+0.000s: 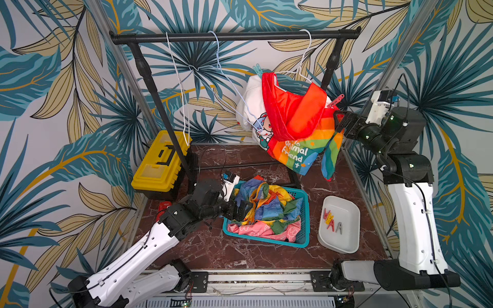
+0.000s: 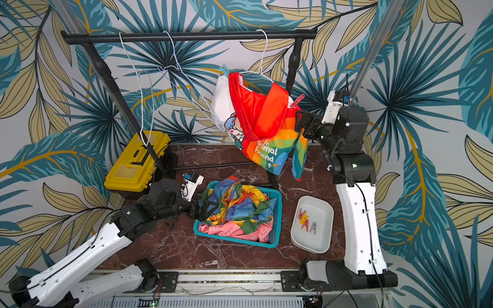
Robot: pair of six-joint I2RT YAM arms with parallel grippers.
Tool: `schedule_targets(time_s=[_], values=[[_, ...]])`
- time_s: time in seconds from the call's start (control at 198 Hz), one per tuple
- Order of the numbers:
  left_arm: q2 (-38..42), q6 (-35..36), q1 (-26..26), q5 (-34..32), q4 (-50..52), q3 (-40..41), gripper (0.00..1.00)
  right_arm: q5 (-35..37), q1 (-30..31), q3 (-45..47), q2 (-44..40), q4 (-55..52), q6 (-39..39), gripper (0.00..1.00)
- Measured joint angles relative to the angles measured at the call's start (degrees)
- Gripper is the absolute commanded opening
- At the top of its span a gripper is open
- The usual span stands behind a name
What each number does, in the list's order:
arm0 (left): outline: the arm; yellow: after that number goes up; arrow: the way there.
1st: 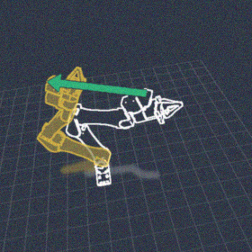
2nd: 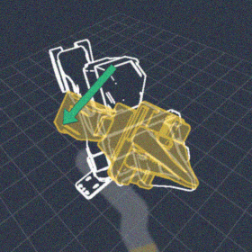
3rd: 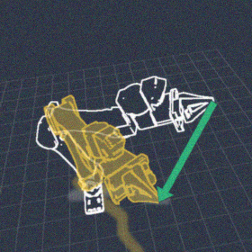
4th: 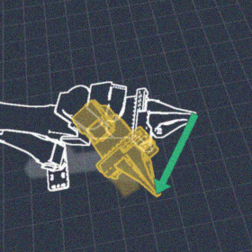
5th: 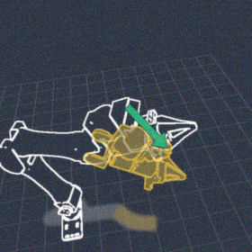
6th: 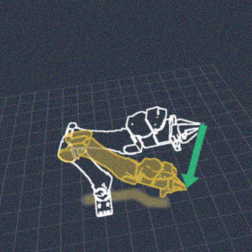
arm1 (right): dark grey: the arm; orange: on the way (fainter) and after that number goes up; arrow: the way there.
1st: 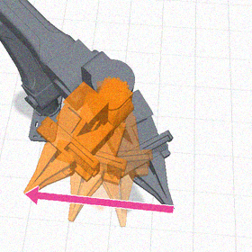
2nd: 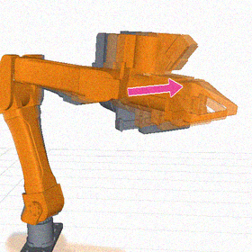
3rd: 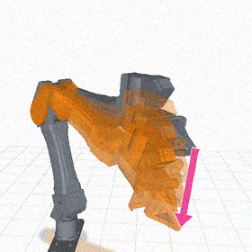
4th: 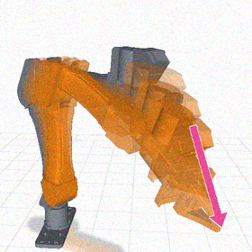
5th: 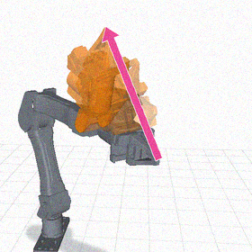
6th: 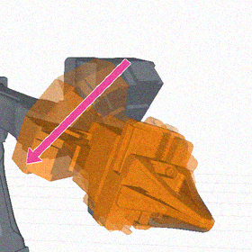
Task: Remove the clothespins securing jackets to the hanger
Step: Adjust the hanger on the clothesline.
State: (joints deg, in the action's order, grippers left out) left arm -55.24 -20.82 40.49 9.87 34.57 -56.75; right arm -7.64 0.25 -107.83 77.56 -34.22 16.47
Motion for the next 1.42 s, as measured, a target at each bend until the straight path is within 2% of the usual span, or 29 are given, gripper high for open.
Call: schedule_targets(time_s=[0.177,0.324,0.43,0.708,0.844,0.925,1.259,1.416], values=[[0.0,0.0,0.0,-0.2,-0.1,0.0,1.00,-9.4,-0.7,2.8,0.3,3.1,1.7,0.72],[-0.2,0.0,0.0,-0.5,-0.1,0.0,0.99,-14.0,-0.8,3.4,-0.4,4.8,2.4,0.54],[-0.7,0.0,0.0,-0.8,-0.1,0.0,1.00,-15.9,-0.8,3.5,-0.9,5.5,2.6,0.50],[-1.7,0.0,0.0,-0.8,-0.1,0.0,1.00,-19.0,-0.8,4.0,-0.8,6.2,2.8,0.54],[-1.7,0.0,0.0,-0.9,-0.1,0.0,1.00,-20.0,-0.5,3.3,0.6,6.6,3.0,0.49],[-1.7,0.0,0.0,-1.0,-0.1,0.0,1.00,-20.3,0.0,2.7,1.7,6.5,3.0,0.43],[-1.7,0.0,0.0,-2.6,-0.1,0.0,1.00,-23.4,2.3,1.5,3.4,6.8,2.1,0.00],[-1.7,0.0,0.0,-3.1,-0.1,0.0,1.00,-25.7,2.7,1.1,2.5,8.5,2.8,0.00]])
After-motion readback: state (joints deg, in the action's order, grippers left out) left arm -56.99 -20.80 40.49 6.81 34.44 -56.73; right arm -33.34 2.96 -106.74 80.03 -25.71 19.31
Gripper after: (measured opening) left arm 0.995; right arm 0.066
